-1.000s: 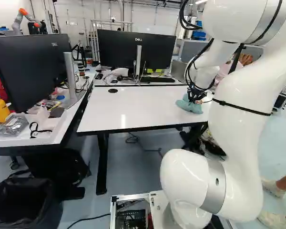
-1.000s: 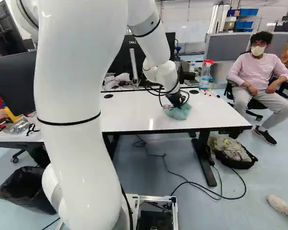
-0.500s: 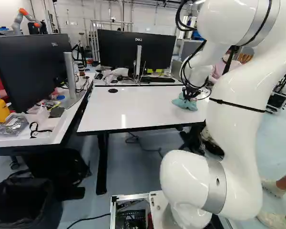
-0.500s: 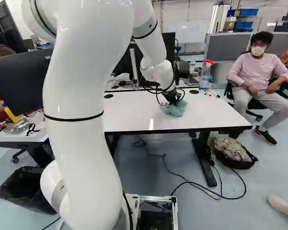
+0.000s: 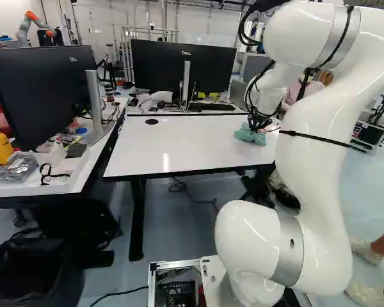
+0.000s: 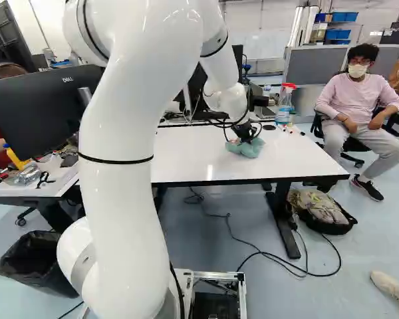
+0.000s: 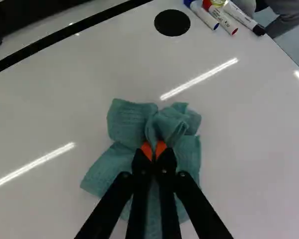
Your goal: Clean the table with the green towel
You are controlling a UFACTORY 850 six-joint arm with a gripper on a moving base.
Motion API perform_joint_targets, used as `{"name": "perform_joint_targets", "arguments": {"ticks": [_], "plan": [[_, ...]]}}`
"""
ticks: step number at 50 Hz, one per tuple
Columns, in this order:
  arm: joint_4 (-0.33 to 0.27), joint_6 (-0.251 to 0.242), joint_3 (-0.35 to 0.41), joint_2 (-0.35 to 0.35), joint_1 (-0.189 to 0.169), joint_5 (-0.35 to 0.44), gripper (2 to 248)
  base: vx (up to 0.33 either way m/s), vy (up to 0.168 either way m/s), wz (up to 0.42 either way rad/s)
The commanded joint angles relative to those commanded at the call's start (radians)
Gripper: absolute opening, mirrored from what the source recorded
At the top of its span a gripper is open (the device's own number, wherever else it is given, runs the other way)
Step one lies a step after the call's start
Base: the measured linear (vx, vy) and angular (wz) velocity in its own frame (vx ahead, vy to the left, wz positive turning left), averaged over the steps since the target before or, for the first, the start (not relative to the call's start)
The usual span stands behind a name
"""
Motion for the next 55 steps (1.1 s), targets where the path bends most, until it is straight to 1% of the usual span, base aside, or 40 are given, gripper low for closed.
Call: {"name": "perform_joint_targets", "arguments": {"ticks": [12,24,35,55], "plan": [[0.0,0.0,-0.01,-0.008,-0.036,0.0,29,0.0,0.0,0.0],[0.0,0.0,0.004,0.003,-0.071,0.0,29,0.0,0.0,0.0],[0.0,0.0,0.042,0.032,-0.096,0.0,29,0.0,0.0,0.0],[0.0,0.0,0.137,0.107,-0.124,0.0,29,0.0,0.0,0.0]]}}
